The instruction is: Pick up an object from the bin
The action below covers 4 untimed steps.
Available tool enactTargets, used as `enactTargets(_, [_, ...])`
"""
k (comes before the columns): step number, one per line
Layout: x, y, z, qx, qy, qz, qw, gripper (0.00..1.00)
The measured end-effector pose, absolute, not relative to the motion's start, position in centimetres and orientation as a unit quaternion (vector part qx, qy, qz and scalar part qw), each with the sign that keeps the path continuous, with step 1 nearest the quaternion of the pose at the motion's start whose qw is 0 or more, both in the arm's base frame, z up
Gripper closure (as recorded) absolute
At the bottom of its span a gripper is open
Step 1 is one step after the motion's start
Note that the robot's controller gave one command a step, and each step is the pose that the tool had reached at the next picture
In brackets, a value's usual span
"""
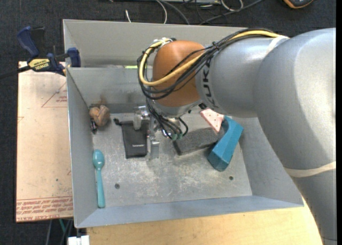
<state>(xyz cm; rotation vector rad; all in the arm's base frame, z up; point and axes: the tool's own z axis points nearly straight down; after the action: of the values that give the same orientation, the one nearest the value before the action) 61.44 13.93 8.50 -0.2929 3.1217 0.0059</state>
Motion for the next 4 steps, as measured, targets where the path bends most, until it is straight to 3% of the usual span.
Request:
enactTargets(1, [62.4,15.5,7.2,-0.214,0.977,0.001,0.005,1.0])
enactTargets(2, [62.4,15.5,7.2,-0.213,0.977,0.001,0.005,1.0])
enactTargets(3, [62.0,15.5,9.3,-0.213,0.977,0.001,0.0,1.0])
enactTargets(4, [62.2,15.6,14.1,-0.213,0.977,0.002,0.003,1.0])
